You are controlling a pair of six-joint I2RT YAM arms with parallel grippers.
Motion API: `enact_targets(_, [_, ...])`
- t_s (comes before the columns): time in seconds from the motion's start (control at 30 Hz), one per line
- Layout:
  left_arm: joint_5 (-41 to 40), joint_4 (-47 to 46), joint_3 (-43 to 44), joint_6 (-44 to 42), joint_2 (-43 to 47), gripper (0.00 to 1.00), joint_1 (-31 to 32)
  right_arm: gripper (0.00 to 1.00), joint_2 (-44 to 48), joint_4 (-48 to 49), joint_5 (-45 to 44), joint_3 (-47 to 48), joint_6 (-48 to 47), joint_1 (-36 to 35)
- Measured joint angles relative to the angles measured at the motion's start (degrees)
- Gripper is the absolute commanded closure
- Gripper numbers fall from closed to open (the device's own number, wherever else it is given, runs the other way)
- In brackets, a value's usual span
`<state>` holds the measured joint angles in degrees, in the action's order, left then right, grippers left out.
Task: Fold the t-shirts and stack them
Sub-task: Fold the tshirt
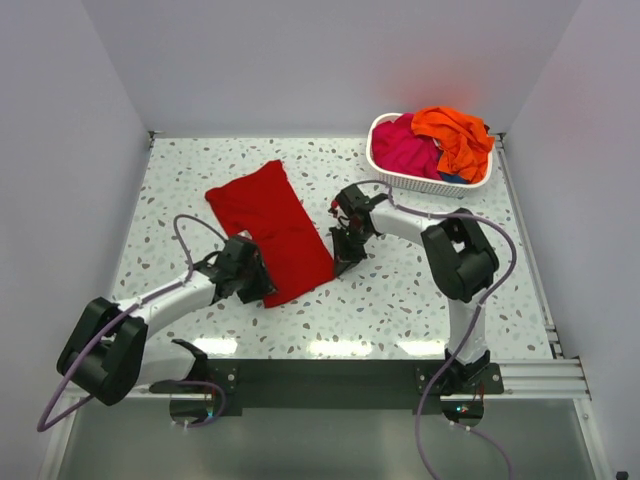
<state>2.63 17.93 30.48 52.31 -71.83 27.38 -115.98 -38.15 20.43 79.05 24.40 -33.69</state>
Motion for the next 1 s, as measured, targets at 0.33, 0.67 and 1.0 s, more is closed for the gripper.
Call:
enact_targets(0.33, [-1.4, 3.5, -4.3, 3.0, 8.0, 0.53, 8.8, 1.00, 10.3, -0.6, -2.6, -13.7, 1.9, 0.0])
enact_targets(0.67, [-4.5, 4.7, -6.8, 12.9, 11.8, 0.54, 20.9, 1.00, 17.9, 0.0, -3.3, -23.3, 4.6, 0.0])
enact_targets(1.0, [-7.9, 4.9, -2.0, 22.0, 3.5, 0.64, 33.9, 1.00, 18.7, 0.0, -4.4, -23.8, 5.6, 0.0])
